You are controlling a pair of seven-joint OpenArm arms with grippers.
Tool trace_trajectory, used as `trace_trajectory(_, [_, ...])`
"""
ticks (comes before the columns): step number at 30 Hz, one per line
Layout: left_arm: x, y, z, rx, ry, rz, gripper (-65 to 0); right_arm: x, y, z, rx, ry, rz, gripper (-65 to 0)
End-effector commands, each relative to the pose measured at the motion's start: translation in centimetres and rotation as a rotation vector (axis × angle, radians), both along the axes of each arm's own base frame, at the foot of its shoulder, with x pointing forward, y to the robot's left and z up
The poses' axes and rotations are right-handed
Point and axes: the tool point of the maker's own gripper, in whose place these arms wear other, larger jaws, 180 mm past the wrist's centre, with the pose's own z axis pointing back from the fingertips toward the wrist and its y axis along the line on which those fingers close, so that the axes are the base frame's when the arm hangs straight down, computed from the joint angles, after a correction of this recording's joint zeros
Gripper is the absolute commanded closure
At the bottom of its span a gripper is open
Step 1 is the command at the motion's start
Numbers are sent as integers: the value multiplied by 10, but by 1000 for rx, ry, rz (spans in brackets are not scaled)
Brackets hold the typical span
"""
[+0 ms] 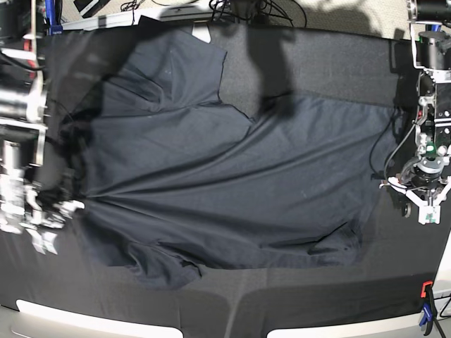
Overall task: Layout the t-shirt on the table in an organized manner, then fold the t-shirt properly
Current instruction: 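Drag the grasped shirt edge outward with the right gripper, then lower the left gripper to the shirt hem and grasp it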
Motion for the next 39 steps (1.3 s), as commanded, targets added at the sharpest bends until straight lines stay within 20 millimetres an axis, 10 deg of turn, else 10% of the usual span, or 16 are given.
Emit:
trace_trajectory(1, [11,2,24,5,-73,-19,-205,15,-14,27,-25,-70,-14,-241])
trace_trajectory(9, [20,-29,27,-87,-87,-116,-205,15,-22,34,35,-125,-68,-241])
trace_trajectory(27, [95,-48,-2,-293,130,-123,-215,40,158,7,528,-90,265,-240])
trace_trajectory(39, [129,-68,15,-479,69,-130,-218,26,214,-11,627,1,331,-240])
